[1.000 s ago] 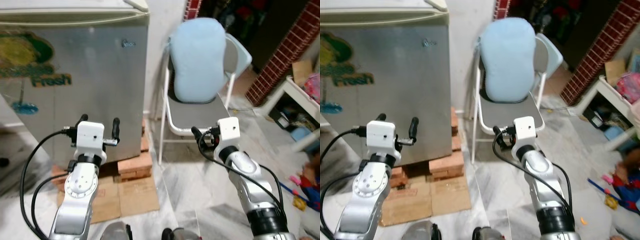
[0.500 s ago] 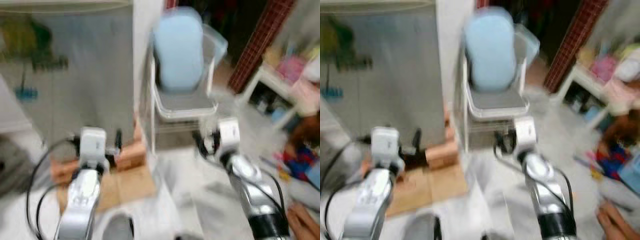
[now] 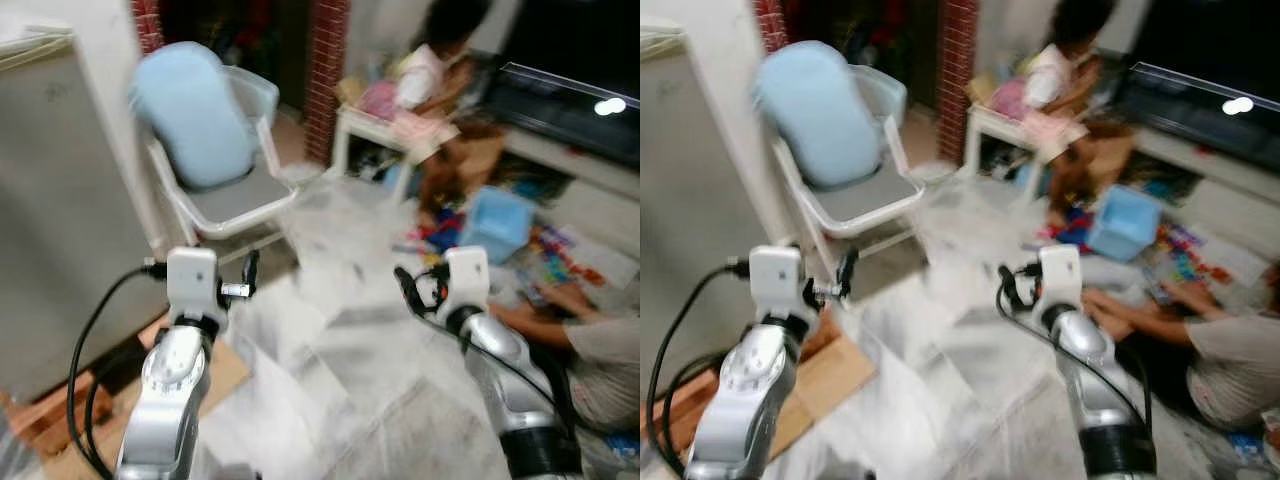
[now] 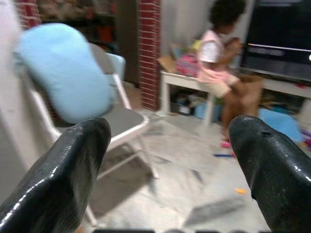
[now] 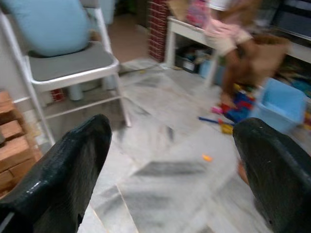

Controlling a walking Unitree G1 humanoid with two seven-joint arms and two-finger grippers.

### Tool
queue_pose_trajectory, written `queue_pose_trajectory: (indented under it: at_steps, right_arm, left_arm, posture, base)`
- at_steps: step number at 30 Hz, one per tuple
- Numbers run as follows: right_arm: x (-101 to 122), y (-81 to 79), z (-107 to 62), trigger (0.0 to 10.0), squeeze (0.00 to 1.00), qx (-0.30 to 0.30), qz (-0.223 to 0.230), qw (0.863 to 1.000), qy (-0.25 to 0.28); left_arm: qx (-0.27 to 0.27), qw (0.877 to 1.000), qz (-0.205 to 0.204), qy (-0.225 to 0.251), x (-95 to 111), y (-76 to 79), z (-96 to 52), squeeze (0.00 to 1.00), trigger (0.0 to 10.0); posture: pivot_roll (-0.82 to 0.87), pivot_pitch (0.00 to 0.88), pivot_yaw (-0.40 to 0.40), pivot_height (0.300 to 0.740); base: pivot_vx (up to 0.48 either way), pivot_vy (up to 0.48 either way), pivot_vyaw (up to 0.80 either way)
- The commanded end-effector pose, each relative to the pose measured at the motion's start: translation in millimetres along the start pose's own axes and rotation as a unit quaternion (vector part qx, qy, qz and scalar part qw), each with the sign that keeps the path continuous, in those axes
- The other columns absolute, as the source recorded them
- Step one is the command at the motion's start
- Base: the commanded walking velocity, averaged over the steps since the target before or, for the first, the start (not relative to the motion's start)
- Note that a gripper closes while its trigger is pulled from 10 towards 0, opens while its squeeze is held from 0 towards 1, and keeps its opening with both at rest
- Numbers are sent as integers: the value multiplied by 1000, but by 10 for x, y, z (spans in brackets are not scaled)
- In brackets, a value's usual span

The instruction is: Restocking fridge

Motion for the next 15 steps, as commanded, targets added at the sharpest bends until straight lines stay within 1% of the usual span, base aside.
queue_pose_trajectory:
  at_steps: [1,10,15]
  right_arm:
    - [60,10,14,10000,0,-1,0,1000,6]
    - [67,52,-15,10000,0,-11,1,1000,8]
    - [120,62,-52,10000,0,-14,-1,1000,15]
  left_arm:
    - [-7,1000,-2,0,11,12,22,0,10000]
    - [-9,1000,-4,-5,-19,-13,36,0,10000]
    - [-9,1000,-4,-9,-37,-17,38,0,10000]
  posture:
    - [32,0,-42,740]
    - [21,0,-46,740]
    - [14,0,-48,740]
  base:
    - [0,420,-800]
    - [0,466,-800]
    - [0,480,-800]
Point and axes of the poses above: a point about 5 cm out from each wrist's last joint towards the gripper, its own z axis pointing out of the wrist towards the gripper, its own x axis along the axis of the wrist's last joint, y = z × x, the point moved 6 cm from there along z, pointing out of the wrist towards the gripper, and after that the axes turned 11 degrees about z, right-handed, at the moved point
